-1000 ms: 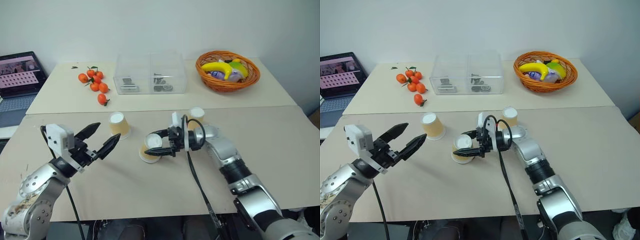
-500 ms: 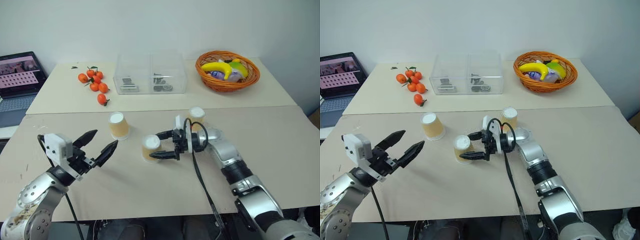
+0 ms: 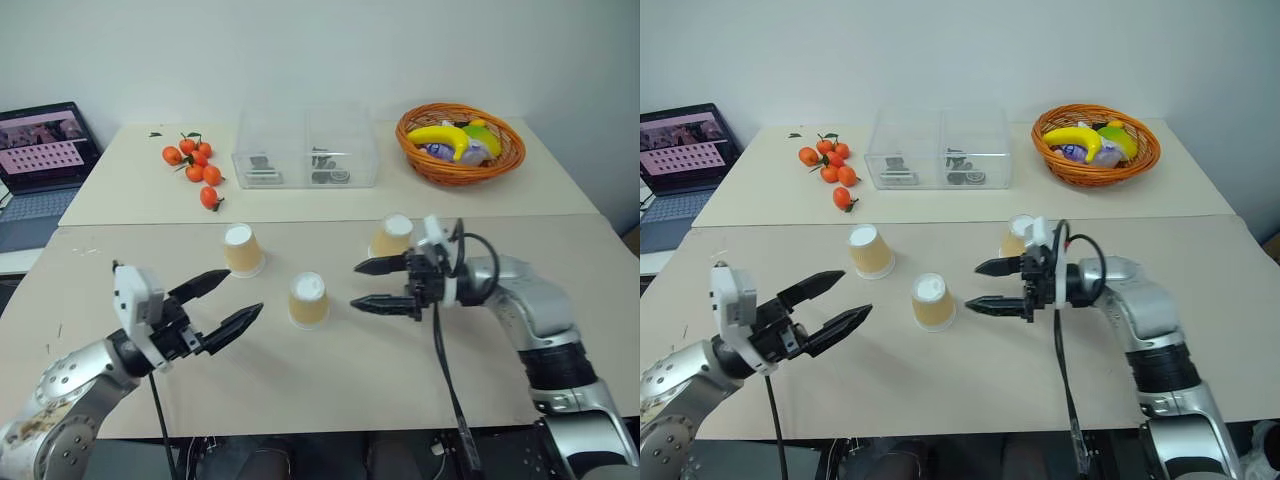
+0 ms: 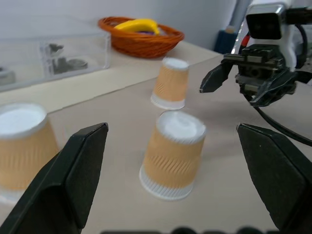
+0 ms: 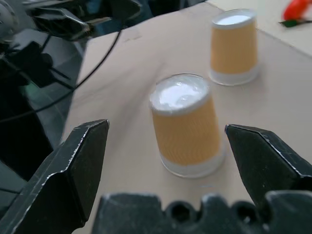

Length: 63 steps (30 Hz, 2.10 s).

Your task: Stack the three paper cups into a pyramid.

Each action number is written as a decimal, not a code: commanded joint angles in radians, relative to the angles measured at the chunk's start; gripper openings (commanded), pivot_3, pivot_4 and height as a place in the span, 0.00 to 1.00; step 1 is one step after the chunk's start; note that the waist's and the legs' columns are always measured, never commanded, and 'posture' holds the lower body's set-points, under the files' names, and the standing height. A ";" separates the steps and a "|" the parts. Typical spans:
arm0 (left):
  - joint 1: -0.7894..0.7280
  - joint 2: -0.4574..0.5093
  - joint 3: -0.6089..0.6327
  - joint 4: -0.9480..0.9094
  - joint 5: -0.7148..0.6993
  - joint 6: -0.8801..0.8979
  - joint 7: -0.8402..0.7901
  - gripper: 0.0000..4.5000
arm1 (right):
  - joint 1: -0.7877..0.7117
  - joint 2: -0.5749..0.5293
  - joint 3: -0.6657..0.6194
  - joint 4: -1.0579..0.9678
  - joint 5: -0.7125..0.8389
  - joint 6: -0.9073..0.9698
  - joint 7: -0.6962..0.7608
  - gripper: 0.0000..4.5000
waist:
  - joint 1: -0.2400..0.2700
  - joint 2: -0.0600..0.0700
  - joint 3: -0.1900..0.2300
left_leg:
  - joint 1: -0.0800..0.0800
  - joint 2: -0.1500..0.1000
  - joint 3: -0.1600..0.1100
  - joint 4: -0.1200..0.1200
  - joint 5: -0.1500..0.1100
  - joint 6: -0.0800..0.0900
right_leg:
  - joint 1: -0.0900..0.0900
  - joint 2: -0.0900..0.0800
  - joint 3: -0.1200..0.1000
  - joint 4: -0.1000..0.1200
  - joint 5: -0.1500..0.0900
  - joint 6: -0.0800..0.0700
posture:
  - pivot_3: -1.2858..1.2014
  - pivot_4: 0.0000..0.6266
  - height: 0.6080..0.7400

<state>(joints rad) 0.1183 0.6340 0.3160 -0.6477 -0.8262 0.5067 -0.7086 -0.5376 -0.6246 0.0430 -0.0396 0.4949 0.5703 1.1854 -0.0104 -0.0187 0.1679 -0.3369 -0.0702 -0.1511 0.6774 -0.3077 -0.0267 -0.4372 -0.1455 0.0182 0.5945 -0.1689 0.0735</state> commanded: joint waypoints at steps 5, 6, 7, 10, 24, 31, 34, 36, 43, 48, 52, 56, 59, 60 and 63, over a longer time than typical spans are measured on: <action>-0.082 0.056 -0.076 -0.001 -0.003 0.005 -0.070 1.00 | -0.028 -0.049 -0.031 0.289 -0.296 -0.356 -0.244 0.99 | -0.009 0.000 0.000 | 0.000 0.000 0.003 -0.001 0.000 0.000 | -0.001 0.000 0.001 0.000 0.000 0.000 | 0.52 0.24 0.99; -0.086 0.063 -0.077 0.004 -0.003 0.004 -0.078 1.00 | -0.041 -0.040 -0.028 0.324 -0.312 -0.378 -0.260 0.99 | -0.010 0.000 0.000 | 0.000 0.000 0.003 -0.001 0.000 0.000 | -0.001 0.000 0.001 0.000 0.000 0.000 | 0.52 0.24 0.99; -0.089 0.069 -0.077 0.009 -0.003 0.004 -0.084 1.00 | -0.057 -0.026 -0.019 0.362 -0.333 -0.415 -0.278 0.99 | -0.011 0.000 0.000 | 0.000 0.000 0.004 -0.001 0.000 0.000 | -0.001 0.000 0.002 0.000 0.000 0.000 | 0.52 0.24 0.99; -0.102 0.083 -0.072 0.021 -0.005 0.003 -0.093 1.00 | -0.109 0.019 0.003 0.457 -0.369 -0.488 -0.298 0.99 | -0.022 0.000 0.000 | 0.000 0.001 0.006 -0.001 0.000 0.000 | -0.001 0.000 0.003 0.000 0.000 -0.001 | 0.52 0.24 0.99; -0.082 0.059 -0.056 0.008 -0.012 0.009 -0.038 1.00 | -0.303 0.104 0.008 0.726 -0.394 -0.617 -0.250 0.99 | -0.031 0.000 0.000 | 0.000 0.001 0.006 -0.001 0.000 -0.001 | -0.001 0.000 0.004 -0.001 0.000 0.000 | 0.52 0.24 0.99; -0.052 0.039 -0.049 -0.013 -0.014 0.016 0.004 1.00 | -0.381 0.156 -0.005 0.812 -0.381 -0.623 -0.249 0.99 | -0.037 0.000 0.000 | 0.001 0.001 0.006 -0.001 0.001 -0.001 | -0.002 0.001 0.005 0.000 0.001 0.000 | 0.52 0.24 0.99; -0.028 0.034 -0.043 -0.016 -0.010 0.011 0.011 1.00 | -0.400 0.168 -0.003 0.831 -0.386 -0.629 -0.245 0.99 | -0.035 0.000 0.000 | 0.000 0.001 0.006 -0.001 0.001 -0.002 | -0.002 0.001 0.005 0.000 0.001 0.000 | 0.52 0.24 0.99; -0.013 0.032 -0.037 -0.015 -0.010 0.008 0.012 1.00 | -0.411 0.178 -0.005 0.831 -0.380 -0.626 -0.237 0.99 | -0.034 0.000 0.000 | 0.000 0.001 0.006 -0.001 0.001 -0.002 | -0.002 0.001 0.005 -0.001 0.001 0.000 | 0.52 0.24 0.99; -0.006 0.027 -0.033 0.001 0.003 -0.001 0.018 1.00 | -0.420 0.194 -0.003 0.863 -0.385 -0.645 -0.221 0.94 | -0.034 0.000 0.000 | 0.001 0.001 0.006 -0.001 0.000 -0.001 | -0.002 0.001 0.005 0.000 0.001 0.000 | 0.52 0.24 0.99; 0.003 0.025 -0.029 -0.003 0.009 -0.005 0.026 1.00 | -0.418 0.197 -0.014 0.867 -0.373 -0.642 -0.205 0.61 | -0.037 0.000 0.000 | 0.000 0.001 0.006 -0.001 0.001 -0.001 | -0.002 0.001 0.005 0.000 0.001 0.000 | 0.52 0.24 0.99; 0.015 0.019 -0.013 0.002 0.011 -0.008 0.037 1.00 | -0.429 0.191 -0.022 0.878 -0.379 -0.634 -0.217 0.59 | -0.036 0.000 0.000 | 0.001 0.001 0.006 -0.001 0.001 -0.001 | -0.002 0.001 0.006 0.000 0.001 0.000 | 0.52 0.24 0.99; 0.051 0.018 0.008 0.002 0.016 -0.015 0.027 1.00 | -0.394 0.165 -0.025 0.791 -0.337 -0.553 -0.117 0.59 | -0.035 0.001 0.000 | 0.000 0.001 0.006 -0.001 0.000 -0.001 | -0.002 0.001 0.006 0.000 0.001 0.000 | 0.52 0.24 0.99; 0.085 0.015 0.030 0.002 0.019 -0.020 0.021 1.00 | -0.263 0.098 0.004 0.540 -0.253 -0.443 0.073 0.59 | -0.030 0.001 0.000 | 0.000 0.001 0.006 -0.001 0.000 0.000 | -0.002 0.001 0.005 0.000 0.001 0.000 | 0.52 0.24 0.99; 0.094 0.014 0.033 0.003 0.024 -0.024 0.019 1.00 | -0.217 0.081 0.014 0.452 -0.220 -0.394 0.113 0.59 | -0.028 0.001 0.000 | 0.000 0.001 0.006 -0.001 -0.001 0.001 | -0.002 0.001 0.005 0.000 0.001 0.000 | 0.52 0.24 0.99; 0.105 0.011 0.030 0.002 0.030 -0.031 0.021 1.00 | -0.101 0.049 0.053 0.246 -0.177 -0.291 0.153 0.59 | -0.026 0.001 0.000 | 0.000 0.001 0.006 -0.001 -0.002 0.003 | -0.002 0.001 0.005 -0.001 0.001 0.000 | 0.52 0.24 0.99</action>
<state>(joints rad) 0.2225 0.6472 0.3321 -0.6200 -0.7978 0.5005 -0.6814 -0.6656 -0.5586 0.0775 0.3456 0.2707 0.2286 1.3064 -0.0360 -0.0180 0.1679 -0.3373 -0.0696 -0.1445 0.6774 -0.3098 -0.0239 -0.4393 -0.1448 0.0238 0.5935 -0.1683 0.0738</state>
